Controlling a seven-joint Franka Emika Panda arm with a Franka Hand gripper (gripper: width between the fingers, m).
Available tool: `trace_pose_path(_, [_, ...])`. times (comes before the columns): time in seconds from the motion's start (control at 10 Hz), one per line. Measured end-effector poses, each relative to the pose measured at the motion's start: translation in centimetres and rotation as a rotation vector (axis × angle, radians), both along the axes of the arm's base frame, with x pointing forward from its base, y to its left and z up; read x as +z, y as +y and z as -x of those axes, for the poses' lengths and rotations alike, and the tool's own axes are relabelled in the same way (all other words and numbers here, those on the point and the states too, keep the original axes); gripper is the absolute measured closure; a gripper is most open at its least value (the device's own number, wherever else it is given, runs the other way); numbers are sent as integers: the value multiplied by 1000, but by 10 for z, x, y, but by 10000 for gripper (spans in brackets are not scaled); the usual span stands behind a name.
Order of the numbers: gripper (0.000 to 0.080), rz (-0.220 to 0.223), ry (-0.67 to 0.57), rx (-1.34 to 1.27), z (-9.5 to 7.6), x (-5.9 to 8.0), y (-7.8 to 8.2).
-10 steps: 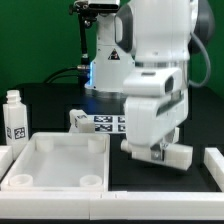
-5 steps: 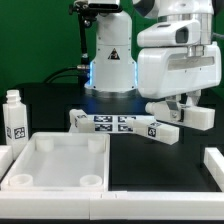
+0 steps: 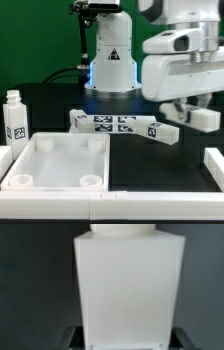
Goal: Assemble desk
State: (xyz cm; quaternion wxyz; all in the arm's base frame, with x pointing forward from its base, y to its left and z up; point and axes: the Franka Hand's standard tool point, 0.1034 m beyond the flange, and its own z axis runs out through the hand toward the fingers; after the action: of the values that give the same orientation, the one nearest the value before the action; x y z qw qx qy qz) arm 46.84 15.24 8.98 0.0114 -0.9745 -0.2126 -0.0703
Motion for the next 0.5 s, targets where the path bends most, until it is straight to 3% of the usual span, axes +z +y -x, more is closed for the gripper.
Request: trace_pose_path(0.5, [533, -9, 0, -35, 10, -1, 6])
